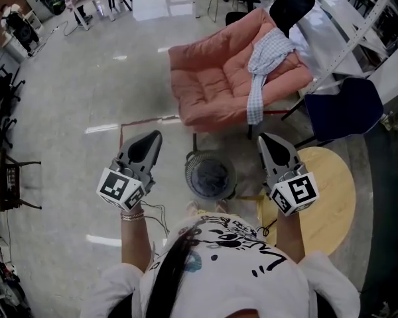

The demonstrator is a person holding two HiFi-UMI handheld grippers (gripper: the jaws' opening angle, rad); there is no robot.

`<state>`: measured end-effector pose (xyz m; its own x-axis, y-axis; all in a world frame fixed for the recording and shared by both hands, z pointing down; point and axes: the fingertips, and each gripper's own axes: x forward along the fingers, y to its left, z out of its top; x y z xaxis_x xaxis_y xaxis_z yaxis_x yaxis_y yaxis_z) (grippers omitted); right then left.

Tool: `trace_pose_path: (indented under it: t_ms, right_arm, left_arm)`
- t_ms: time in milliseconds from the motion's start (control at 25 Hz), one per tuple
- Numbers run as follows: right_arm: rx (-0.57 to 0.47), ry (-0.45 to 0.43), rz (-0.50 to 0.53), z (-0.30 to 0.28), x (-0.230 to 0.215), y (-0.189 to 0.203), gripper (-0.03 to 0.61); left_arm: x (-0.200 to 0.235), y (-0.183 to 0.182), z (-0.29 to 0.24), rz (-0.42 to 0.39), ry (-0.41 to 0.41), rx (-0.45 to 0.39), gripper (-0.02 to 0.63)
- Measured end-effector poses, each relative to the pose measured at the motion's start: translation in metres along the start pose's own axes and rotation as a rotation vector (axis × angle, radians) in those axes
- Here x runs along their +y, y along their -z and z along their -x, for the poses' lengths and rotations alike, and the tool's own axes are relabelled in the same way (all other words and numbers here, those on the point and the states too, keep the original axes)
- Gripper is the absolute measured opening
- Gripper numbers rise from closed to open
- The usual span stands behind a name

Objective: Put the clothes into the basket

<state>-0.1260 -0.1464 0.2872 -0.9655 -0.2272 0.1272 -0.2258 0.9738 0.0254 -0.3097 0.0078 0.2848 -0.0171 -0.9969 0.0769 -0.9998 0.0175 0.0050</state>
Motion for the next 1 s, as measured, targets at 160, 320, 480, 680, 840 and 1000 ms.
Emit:
trace_pose_path:
  t_ms: [160, 320, 480, 680, 840, 1000]
  right_arm:
    - [0.002, -0.002, -0.009, 0.000, -0.001, 0.003, 0.027]
    - [-0.005, -0.011, -0.013, 0.001, 0.000, 0.005, 0.026]
    - [-0.003, -0.017, -0.013, 0.003, 0.004, 0.003, 0.026]
    - [-0.006, -0.022, -0.010, 0.003, 0.005, 0.002, 0.026]
    - [-0.004, -0.021, -0.007, 0.004, 0.009, 0.004, 0.027]
    - [-0.007, -0.019, -0.006, 0.004, 0.010, 0.003, 0.027]
  left_arm:
    - [0.002, 0.004, 0.002, 0.016, -0.016, -0.003, 0.018]
    - [0.001, 0.007, 0.002, 0.017, -0.016, 0.001, 0.018]
    - [-0.002, 0.006, 0.006, 0.030, -0.015, -0.002, 0.018]
    - [-0.004, 0.008, 0.005, 0.033, -0.010, 0.001, 0.018]
    - [-0.003, 0.010, 0.009, 0.034, -0.009, -0.001, 0.018]
    - [-0.002, 0.010, 0.009, 0.036, -0.005, -0.001, 0.017]
